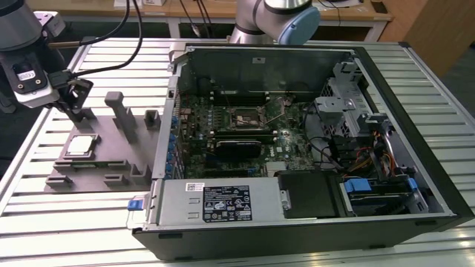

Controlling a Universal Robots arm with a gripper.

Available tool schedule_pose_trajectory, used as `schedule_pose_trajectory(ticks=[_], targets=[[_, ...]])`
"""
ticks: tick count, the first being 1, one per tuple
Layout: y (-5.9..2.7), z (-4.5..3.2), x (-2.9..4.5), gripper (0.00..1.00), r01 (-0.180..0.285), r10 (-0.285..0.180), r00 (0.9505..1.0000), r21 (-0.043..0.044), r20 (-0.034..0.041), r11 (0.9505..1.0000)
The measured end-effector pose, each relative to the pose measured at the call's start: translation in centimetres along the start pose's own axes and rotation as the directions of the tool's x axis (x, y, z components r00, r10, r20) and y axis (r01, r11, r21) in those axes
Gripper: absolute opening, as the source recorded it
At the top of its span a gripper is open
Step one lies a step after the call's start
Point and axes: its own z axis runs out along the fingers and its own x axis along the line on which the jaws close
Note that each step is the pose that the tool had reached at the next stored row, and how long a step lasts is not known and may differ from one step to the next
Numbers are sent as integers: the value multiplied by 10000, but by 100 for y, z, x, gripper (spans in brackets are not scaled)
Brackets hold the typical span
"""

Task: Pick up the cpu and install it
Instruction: 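Pick up the cpu and move it towards the insertion slot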

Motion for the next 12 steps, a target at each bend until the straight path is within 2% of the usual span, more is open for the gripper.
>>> schedule_pose_trajectory(ticks=[9, 12], targets=[[-4, 55, 36, 11, 4, -4, 10000, 82, 7, 10000], [-5, 79, 46, 11, 5, -5, 10000, 137, 10, 9999]])
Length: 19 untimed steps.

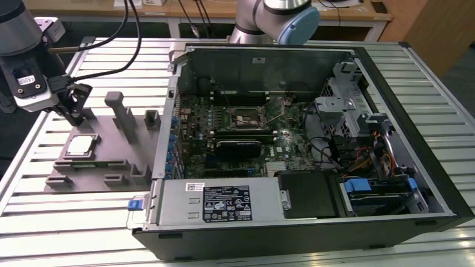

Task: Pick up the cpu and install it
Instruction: 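Pick up the cpu and move it towards the insertion slot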

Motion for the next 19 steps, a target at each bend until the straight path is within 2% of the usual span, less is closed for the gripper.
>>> schedule_pose_trajectory(ticks=[5, 19], targets=[[-1, 53, 14, 11, 3, -3, 10000, 78, -12, 10000], [-8, 209, 82, 11, 5, -4, 10000, 144, -48, 9999]])
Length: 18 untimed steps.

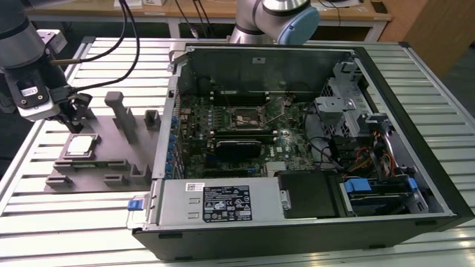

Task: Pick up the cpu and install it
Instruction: 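Pick up the cpu and move it towards the insertion slot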

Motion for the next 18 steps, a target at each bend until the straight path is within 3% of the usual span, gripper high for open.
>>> schedule_pose_trajectory(ticks=[18], targets=[[-22, 217, 34, 11, 2, -2, 10000, 12, -86, 10000]])
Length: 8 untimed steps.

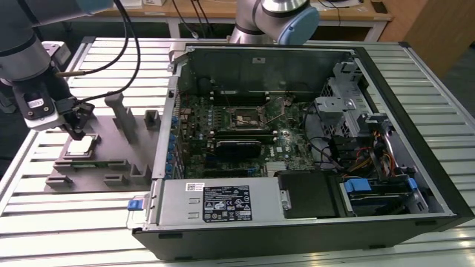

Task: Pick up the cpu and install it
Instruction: 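Pick up the cpu and move it towards the insertion slot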

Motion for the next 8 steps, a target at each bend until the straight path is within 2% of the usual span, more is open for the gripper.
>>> schedule_pose_trajectory(ticks=[8], targets=[[-25, 81, 12, 11, 0, 0, 10000, 1, -5, 10000]])
